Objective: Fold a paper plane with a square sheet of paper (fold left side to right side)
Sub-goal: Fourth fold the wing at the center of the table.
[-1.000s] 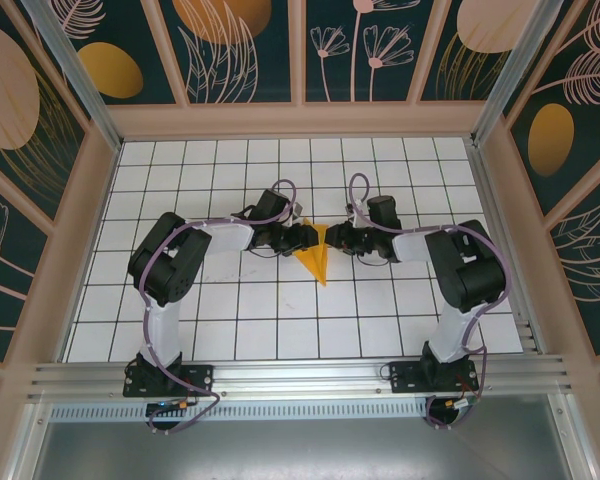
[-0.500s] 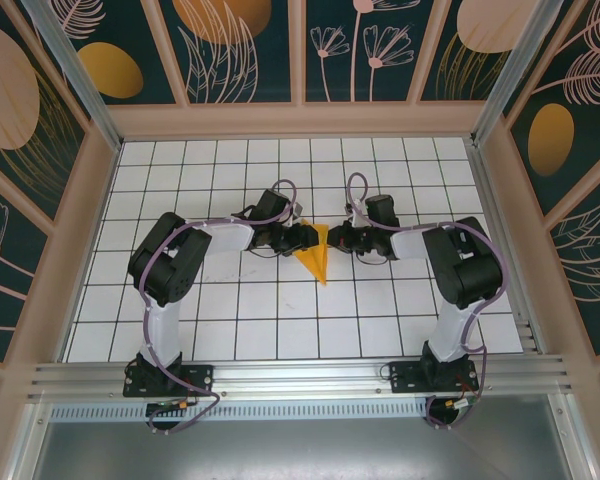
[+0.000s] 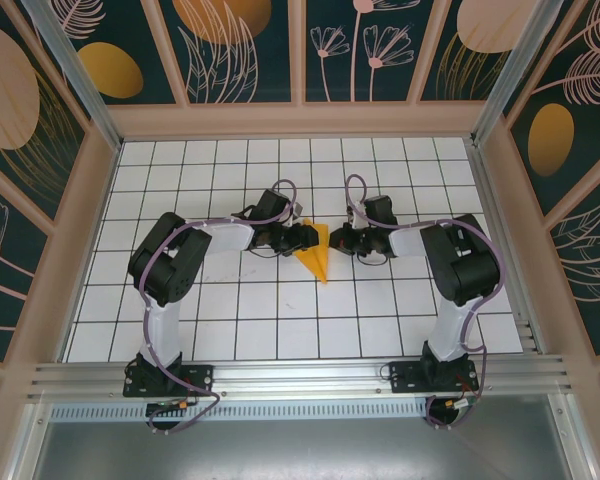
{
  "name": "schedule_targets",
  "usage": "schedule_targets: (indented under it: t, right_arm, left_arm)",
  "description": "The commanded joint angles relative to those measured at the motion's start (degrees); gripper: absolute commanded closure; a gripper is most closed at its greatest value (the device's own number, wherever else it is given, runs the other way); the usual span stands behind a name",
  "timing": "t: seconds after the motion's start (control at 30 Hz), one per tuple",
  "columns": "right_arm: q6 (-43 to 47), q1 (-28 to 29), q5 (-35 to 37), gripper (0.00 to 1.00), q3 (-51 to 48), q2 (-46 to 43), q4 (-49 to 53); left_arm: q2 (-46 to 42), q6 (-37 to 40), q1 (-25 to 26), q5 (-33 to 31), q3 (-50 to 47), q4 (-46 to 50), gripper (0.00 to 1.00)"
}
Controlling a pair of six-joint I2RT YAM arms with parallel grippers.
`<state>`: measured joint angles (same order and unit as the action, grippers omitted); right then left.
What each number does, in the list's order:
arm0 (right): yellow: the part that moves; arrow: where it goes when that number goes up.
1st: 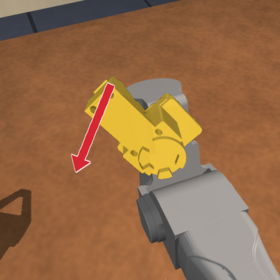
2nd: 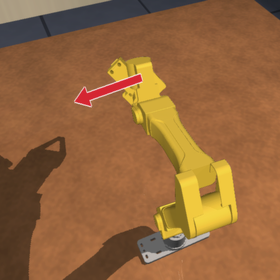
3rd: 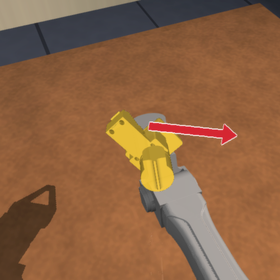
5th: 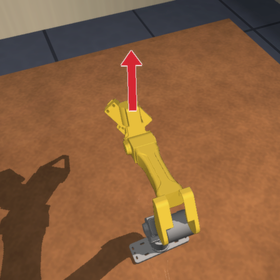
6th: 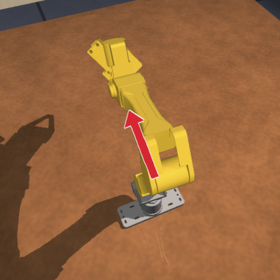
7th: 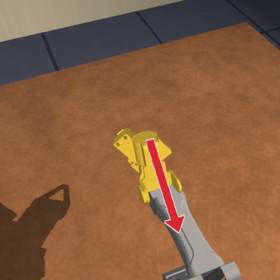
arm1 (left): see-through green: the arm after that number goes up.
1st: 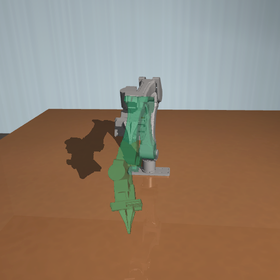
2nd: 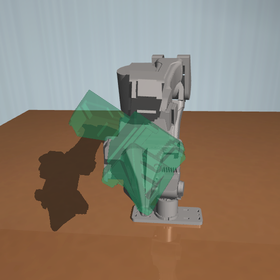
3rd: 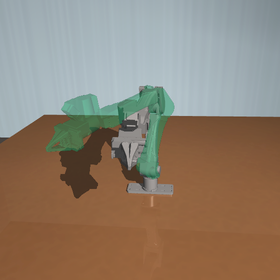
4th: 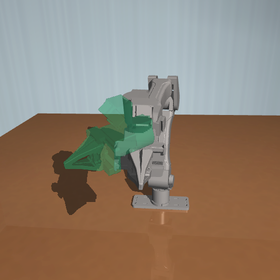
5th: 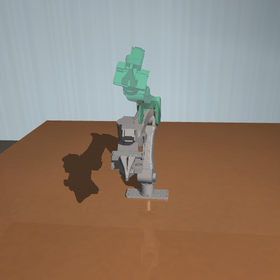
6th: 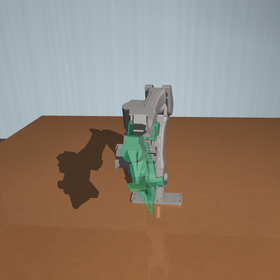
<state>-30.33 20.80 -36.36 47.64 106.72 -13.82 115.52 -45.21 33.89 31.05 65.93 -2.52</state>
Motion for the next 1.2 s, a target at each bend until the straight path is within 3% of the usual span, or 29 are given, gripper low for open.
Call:
schedule_targets:
  t: [0.0, 0.9, 1.17]
  right_arm:
    - [1.57, 0.58, 1.11, 0.99, 1.73, 1.41, 1.61]
    - [1.56, 2.81, 6.13, 0.99, 1.92, 1.45, 8.87]
    - [1.89, 3.72, 8.64, 0.99, 2.86, 2.56, 12.67]
  left_arm:
    - [2.78, 2.2, 0.3, -3.41, -0.37, 3.58, 0.49]
    - [2.25, 2.17, 0.42, -3.21, -0.63, 3.36, 0.49]
    - [-3.49, 2.49, 0.13, -3.03, -0.41, 3.62, 0.46]
